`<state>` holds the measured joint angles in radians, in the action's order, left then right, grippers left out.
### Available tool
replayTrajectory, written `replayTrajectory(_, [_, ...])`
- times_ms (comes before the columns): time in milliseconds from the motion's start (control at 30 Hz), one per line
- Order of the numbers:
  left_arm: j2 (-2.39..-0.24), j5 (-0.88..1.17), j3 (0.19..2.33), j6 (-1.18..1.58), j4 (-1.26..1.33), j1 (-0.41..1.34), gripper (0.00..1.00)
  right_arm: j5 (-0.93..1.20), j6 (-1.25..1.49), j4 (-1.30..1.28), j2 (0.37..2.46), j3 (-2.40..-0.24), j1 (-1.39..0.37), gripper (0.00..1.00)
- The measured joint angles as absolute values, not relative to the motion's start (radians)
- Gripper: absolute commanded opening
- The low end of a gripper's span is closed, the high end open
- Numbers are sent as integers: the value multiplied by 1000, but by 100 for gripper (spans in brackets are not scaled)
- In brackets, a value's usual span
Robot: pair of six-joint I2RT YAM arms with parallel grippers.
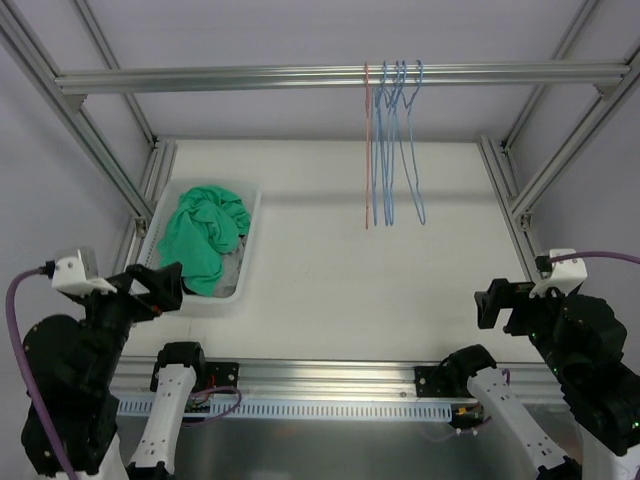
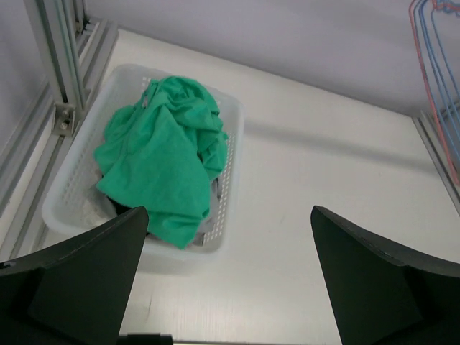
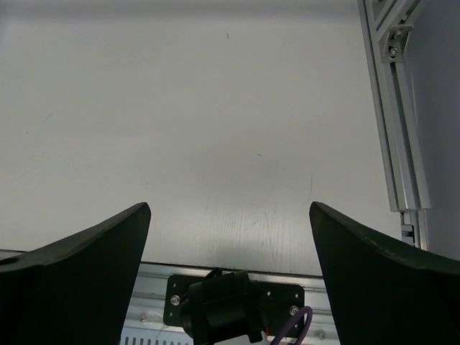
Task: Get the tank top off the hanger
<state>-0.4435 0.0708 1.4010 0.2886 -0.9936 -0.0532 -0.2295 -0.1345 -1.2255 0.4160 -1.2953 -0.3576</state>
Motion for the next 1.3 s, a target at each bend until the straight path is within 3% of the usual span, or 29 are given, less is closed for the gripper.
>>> replayTrajectory(333, [-233,90,1106,287,-1217,15,99,-250,-151,-1222,325,-1271,-358,99])
replayTrajectory(733, [-170,95,1110,295,-1220,43,99,-269,-155,-1200,290,-1098,-358,99])
replayTrajectory(1300, [-209,95,1061,296,-1176,91,99,-287,-150,-1135,284,-1095,-358,99])
